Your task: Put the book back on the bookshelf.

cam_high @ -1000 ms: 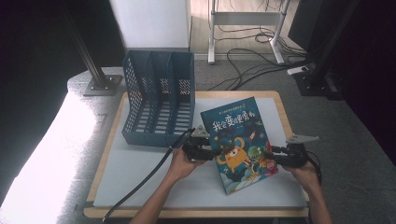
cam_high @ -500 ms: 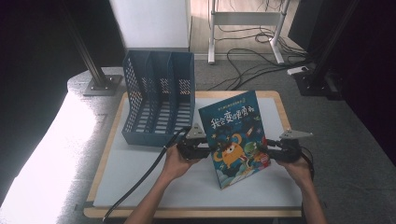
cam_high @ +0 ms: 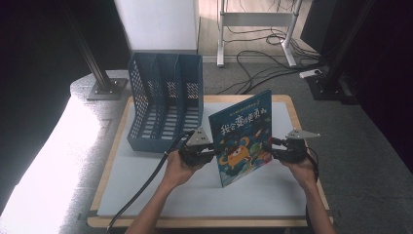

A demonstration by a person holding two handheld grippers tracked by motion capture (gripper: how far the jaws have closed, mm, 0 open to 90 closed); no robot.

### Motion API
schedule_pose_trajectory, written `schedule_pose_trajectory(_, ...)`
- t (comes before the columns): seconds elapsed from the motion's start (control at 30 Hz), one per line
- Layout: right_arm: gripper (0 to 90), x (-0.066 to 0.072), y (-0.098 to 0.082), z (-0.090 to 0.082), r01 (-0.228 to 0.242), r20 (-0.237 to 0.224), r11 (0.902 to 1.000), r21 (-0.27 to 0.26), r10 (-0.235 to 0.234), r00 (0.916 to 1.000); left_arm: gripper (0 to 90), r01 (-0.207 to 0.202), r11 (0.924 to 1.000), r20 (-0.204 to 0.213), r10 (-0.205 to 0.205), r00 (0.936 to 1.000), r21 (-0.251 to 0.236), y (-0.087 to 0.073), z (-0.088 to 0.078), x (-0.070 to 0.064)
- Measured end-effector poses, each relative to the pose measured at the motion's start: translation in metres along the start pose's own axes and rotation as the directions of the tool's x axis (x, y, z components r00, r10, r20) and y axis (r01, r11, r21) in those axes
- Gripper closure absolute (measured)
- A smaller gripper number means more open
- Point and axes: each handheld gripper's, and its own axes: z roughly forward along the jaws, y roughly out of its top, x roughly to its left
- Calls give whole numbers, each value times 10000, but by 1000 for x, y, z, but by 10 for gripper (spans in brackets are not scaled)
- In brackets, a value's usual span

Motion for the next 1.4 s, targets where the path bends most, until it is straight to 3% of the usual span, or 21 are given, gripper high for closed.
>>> schedule_pose_trajectory(0.27,441,7,6,7,345,92,9990,-280,-342,9994,825,-310,9995,-138,309,9994,-7,4,-9,-4)
schedule_pose_trajectory(0.37,423,11,10,8,609,238,9976,-333,-602,9979,836,-902,9959,-424,906,9950,97,5,-10,-9)
schedule_pose_trajectory(0.47,418,13,13,10,762,302,9965,-330,-752,9967,836,-585,9982,-475,591,9971,146,6,-11,-10)
schedule_pose_trajectory(0.77,396,13,11,12,847,222,9954,-440,-838,9962,816,-379,9993,-387,377,9985,-51,0,-10,-9)
schedule_pose_trajectory(0.83,367,13,11,13,921,144,9952,-315,-917,9957,798,-224,9997,-510,229,9984,112,-3,-6,-7)
schedule_pose_trajectory(0.93,312,13,9,17,1087,283,9941,-70,-1084,9937,771,-406,9977,-714,443,9965,537,-11,4,-6)
schedule_pose_trajectory(1.0,280,11,6,21,1011,382,9947,188,-1017,9941,771,-454,9973,-886,503,9948,573,-17,9,-6)
schedule_pose_trajectory(1.13,224,4,0,27,832,436,9958,389,-849,9954,770,-154,9990,-494,174,9986,418,-25,13,-3)
schedule_pose_trajectory(1.17,207,3,-1,28,796,412,9962,343,-810,9959,771,-138,9986,-563,167,9983,508,-27,15,-3)
schedule_pose_trajectory(1.27,176,1,-4,31,808,77,9966,175,-810,9967,770,-108,9980,-552,143,9984,628,-34,20,-3)
schedule_pose_trajectory(1.4,182,1,-5,37,945,-73,9953,192,-944,9955,769,236,9992,-277,-227,9994,333,-40,22,0)
